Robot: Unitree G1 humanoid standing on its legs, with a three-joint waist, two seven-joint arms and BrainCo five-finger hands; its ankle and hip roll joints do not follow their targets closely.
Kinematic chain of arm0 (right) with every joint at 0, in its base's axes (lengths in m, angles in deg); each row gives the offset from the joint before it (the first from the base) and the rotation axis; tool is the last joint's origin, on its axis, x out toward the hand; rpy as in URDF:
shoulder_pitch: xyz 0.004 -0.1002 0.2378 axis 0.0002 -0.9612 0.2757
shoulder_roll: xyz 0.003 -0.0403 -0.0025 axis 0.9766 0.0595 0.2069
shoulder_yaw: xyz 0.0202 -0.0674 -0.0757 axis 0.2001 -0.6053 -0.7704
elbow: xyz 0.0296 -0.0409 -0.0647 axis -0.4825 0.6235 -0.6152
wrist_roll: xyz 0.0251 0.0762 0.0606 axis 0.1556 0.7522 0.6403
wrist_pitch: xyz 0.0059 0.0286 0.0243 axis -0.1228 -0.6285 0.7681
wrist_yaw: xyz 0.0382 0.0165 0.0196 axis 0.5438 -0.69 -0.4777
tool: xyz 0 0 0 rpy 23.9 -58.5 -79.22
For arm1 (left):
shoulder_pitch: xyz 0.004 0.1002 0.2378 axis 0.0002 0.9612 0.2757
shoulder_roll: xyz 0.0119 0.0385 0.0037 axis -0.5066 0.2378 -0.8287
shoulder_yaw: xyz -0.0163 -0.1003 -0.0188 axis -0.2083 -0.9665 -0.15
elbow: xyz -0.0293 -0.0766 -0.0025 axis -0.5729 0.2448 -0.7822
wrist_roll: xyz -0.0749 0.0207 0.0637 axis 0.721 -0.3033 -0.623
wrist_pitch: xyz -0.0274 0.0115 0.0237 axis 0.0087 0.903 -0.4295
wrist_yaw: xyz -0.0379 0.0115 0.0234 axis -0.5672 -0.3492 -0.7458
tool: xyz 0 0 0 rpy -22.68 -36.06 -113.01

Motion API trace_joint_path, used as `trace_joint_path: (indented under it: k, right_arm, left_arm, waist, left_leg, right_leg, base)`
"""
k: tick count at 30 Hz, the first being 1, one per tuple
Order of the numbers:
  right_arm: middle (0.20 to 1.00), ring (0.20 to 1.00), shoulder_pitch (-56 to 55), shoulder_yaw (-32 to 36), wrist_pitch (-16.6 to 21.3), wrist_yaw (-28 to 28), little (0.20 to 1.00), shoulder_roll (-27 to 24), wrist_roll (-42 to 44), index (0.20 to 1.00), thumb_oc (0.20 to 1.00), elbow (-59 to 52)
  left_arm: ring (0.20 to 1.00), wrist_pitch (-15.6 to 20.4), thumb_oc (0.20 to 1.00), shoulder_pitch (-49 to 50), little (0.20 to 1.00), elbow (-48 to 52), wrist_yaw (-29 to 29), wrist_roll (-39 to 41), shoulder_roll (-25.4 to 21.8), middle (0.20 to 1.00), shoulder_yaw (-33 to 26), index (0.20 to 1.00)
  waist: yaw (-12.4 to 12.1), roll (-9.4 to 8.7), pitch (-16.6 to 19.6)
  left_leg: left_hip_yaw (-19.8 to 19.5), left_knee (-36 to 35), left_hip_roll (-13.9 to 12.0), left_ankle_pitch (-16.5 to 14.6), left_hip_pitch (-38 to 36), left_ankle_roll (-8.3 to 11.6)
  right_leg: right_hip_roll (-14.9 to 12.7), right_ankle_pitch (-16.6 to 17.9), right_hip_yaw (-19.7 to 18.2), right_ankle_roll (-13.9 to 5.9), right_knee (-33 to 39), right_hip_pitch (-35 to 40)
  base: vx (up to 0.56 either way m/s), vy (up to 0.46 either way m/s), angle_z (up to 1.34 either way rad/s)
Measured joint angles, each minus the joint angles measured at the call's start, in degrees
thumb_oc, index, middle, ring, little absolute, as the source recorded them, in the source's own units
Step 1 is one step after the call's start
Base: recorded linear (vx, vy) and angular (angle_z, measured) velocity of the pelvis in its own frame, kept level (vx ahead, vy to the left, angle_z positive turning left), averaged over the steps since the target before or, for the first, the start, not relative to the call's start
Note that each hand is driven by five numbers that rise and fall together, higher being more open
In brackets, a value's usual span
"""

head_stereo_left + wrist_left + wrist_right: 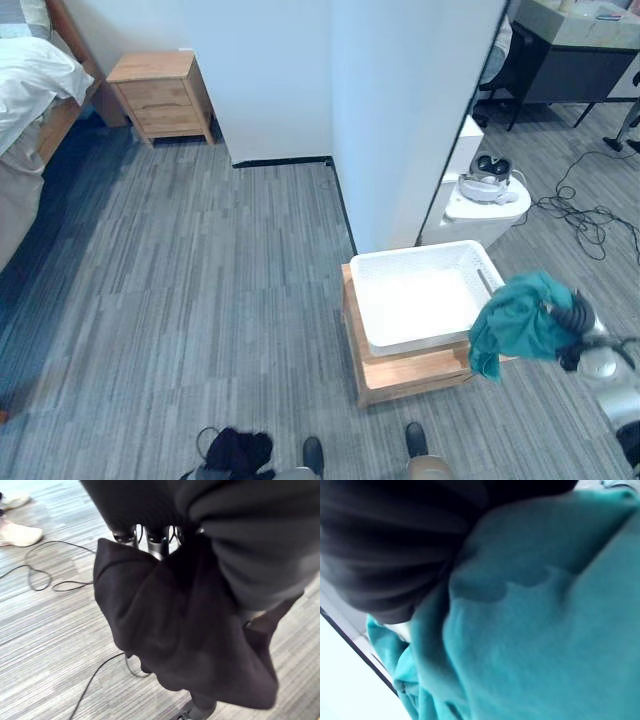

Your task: Tidy up the quilt and then pick up the clothes from the bed and put them into the laundry hamper.

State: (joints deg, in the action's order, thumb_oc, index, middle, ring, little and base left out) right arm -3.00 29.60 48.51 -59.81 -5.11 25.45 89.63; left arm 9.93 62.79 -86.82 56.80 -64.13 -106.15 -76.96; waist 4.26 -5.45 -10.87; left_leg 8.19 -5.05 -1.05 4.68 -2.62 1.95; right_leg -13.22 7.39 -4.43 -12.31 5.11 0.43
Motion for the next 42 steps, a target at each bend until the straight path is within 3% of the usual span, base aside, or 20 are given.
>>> trace_joint_path:
  k: [4,5,8,10,11,13,14,15,17,19,26,27,32,36,39,42]
  right_arm:
    - [0.2,0.2,2.9,-0.1,-0.3,1.0,0.2,-6.5,-4.9,0.2,0.2,-12.4]
    - [0.2,0.2,4.9,0.2,1.3,1.5,0.2,-7.3,-5.2,0.2,0.2,-16.0]
    - [0.2,0.2,11.7,-2.5,3.9,1.4,0.2,-7.8,-4.9,0.2,0.2,-19.0]
    - [0.2,0.2,12.2,-2.7,4.6,0.8,0.2,-8.6,-4.6,0.2,0.2,-21.1]
    - [0.2,0.2,12.6,-3.7,5.4,0.4,0.2,-9.1,-3.6,0.2,0.2,-22.1]
    - [0.2,0.2,13.6,-5.6,5.4,-1.2,0.2,-8.4,-1.7,0.2,0.2,-22.0]
    - [0.2,0.2,14.0,-7.8,5.6,-2.0,0.2,-6.8,0.1,0.2,0.2,-22.2]
    - [0.2,0.2,14.0,-8.5,6.0,-2.9,0.2,-6.4,0.4,0.2,0.2,-22.3]
    - [0.2,0.2,14.3,-11.8,6.0,-4.6,0.2,-4.7,1.4,0.2,0.2,-21.8]
    - [0.2,0.2,13.6,-13.0,5.8,-5.4,0.2,-1.7,2.0,0.2,0.2,-20.2]
    - [0.2,0.2,15.8,-17.0,3.9,-5.0,0.2,6.5,0.5,0.2,0.2,-5.0]
    - [1.0,1.0,16.0,-17.1,3.6,-4.8,1.0,7.5,-0.4,1.0,1.0,-1.5]
    - [1.0,1.0,16.1,-18.4,0.9,-1.3,1.0,8.3,-6.5,1.0,1.0,5.4]
    - [1.0,1.0,14.0,-17.2,1.3,1.9,1.0,7.0,-13.4,1.0,1.0,1.9]
    - [1.0,1.0,2.8,-10.3,3.5,6.0,1.0,2.4,-22.4,1.0,1.0,-7.6]
    - [1.0,1.0,-6.2,-6.0,4.3,8.5,1.0,0.6,-27.8,1.0,1.0,-9.6]
  left_arm:
    - [0.2,-0.1,0.2,3.9,0.2,0.4,0.0,0.1,3.4,0.2,-2.2,0.2]
    - [0.2,-0.1,0.2,4.5,0.2,0.3,0.0,0.1,4.1,0.2,-2.2,0.2]
    - [0.2,0.2,0.2,3.8,0.2,0.7,-0.1,0.2,5.5,0.2,-2.7,0.2]
    - [0.2,0.2,0.2,2.6,0.2,1.8,-0.3,0.6,5.9,0.2,-1.5,0.2]
    - [0.2,0.2,0.2,0.3,0.2,3.0,-0.5,0.7,6.5,0.2,-0.9,0.2]
    - [0.2,0.2,0.2,-1.5,0.2,4.3,-0.3,0.8,7.3,0.2,0.8,0.2]
    - [0.2,0.4,0.2,-1.7,0.2,5.2,-0.3,0.7,7.4,0.2,2.6,0.2]
    - [0.2,0.6,0.2,-2.1,0.2,5.9,0.0,0.7,7.6,0.2,3.4,0.2]
    - [0.2,1.0,0.2,-1.9,0.2,7.6,0.2,0.6,7.4,0.2,4.9,0.2]
    - [0.2,1.4,0.2,-1.9,0.2,8.3,0.3,0.6,7.4,0.2,5.6,0.2]
    - [0.2,2.3,0.2,-1.9,0.2,13.4,0.6,0.8,6.7,0.2,6.9,0.2]
    - [0.2,2.7,0.2,-1.9,0.2,15.9,0.4,1.4,6.6,0.2,6.9,0.2]
    - [0.2,5.8,0.2,-2.8,0.2,28.3,-1.3,3.0,3.9,0.2,6.9,0.2]
    - [0.2,7.7,0.2,-2.2,0.2,42.3,-2.2,2.0,-3.8,0.2,6.9,0.2]
    - [0.2,10.3,0.2,-1.5,0.2,57.3,-3.1,-3.6,-13.2,0.2,6.9,0.2]
    - [0.2,11.9,0.2,-1.6,0.2,63.8,-4.4,-6.7,-16.9,0.2,6.5,0.2]
  waist:
    - [0.2,3.95,0.2]
    - [0.4,4.68,0.3]
    - [0.3,5.63,0.2]
    - [-0.1,6.23,-0.1]
    - [0.4,6.25,-0.6]
    - [0.0,6.54,-1.6]
    - [-1.3,6.67,-2.4]
    - [-1.8,7.75,-2.3]
    - [-1.2,9.13,-3.7]
    - [-1.5,9.86,-5.4]
    - [-1.8,11.18,-6.4]
    - [-2.1,11.62,-6.7]
    - [-2.9,13.72,-7.3]
    - [-2.5,13.71,-7.2]
    - [-2.6,13.36,-7.0]
    - [-0.9,12.5,-6.3]
  left_leg:
    - [2.3,0.0,-6.5,0.3,-0.6,3.02]
    - [2.7,0.1,-8.0,0.3,-0.8,3.21]
    - [3.8,0.4,-10.9,0.6,-0.7,4.58]
    - [3.4,2.4,-11.8,0.5,1.6,5.21]
    - [4.2,6.5,-11.4,1.8,5.4,6.14]
    - [6.4,6.4,-10.6,3.4,5.6,5.71]
    - [4.9,6.4,-8.4,0.7,5.4,6.55]
    - [5.1,5.8,-7.3,-0.8,5.4,4.8]
    - [4.7,2.7,-5.6,-0.9,5.3,4.32]
    - [3.6,0.8,-5.1,1.5,5.4,2.43]
    - [3.6,0.3,-3.1,2.8,6.6,1.43]
    - [3.4,0.3,-2.8,2.8,6.9,1.34]
    - [2.1,0.3,-2.6,3.0,6.9,1.16]
    - [2.1,0.2,-3.0,2.8,5.0,1.36]
    - [2.0,-0.1,-3.3,2.0,3.1,1.95]
    - [2.2,-0.1,-3.4,1.3,2.0,1.74]
  right_leg:
    - [6.4,-0.4,0.1,2.17,0.0,0.0]
    - [7.9,-0.4,0.1,3.41,0.0,-0.2]
    - [10.8,-0.2,0.6,5.02,0.0,-0.7]
    - [11.2,-0.5,2.5,6.02,0.0,-1.1]
    - [10.8,-0.7,5.2,6.69,-0.1,-1.3]
    - [10.5,-0.8,7.3,7.76,0.0,-0.9]
    - [10.2,-0.8,6.7,8.03,0.0,-1.2]
    - [10.0,-0.8,7.1,7.97,0.0,-1.3]
    - [9.1,-0.5,7.4,7.5,0.0,-2.5]
    - [8.7,0.3,7.7,6.35,-0.1,-2.5]
    - [6.2,0.2,8.9,5.62,0.0,-3.9]
    - [6.0,0.2,9.3,5.5,0.0,-3.9]
    - [5.7,0.3,10.5,5.51,0.0,-3.3]
    - [6.1,-0.1,10.6,5.18,0.0,-1.3]
    - [6.5,-0.5,10.7,5.24,0.0,0.8]
    - [6.5,-1.0,10.4,5.31,0.0,1.7]
  base:
    - [0.08,-0.346,-0.26]
    - [0.05,-0.219,-0.23]
    - [-0.03,-0.312,-0.19]
    - [-0.09,-0.329,0.41]
    - [-0.07,-0.218,0.9]
    - [-0.06,-0.139,0.68]
    - [-0.01,-0.091,0.13]
    - [0.02,-0.093,0.11]
    - [0.01,-0.038,0.14]
    - [-0.01,0.002,0.06]
    - [0.01,0.013,0.12]
    - [0.01,-0.003,0.21]
    - [0.03,-0.018,0.16]
    - [0.06,-0.036,0.0]
    - [0.08,-0.024,0.0]
    - [0.07,-0.026,-0.06]
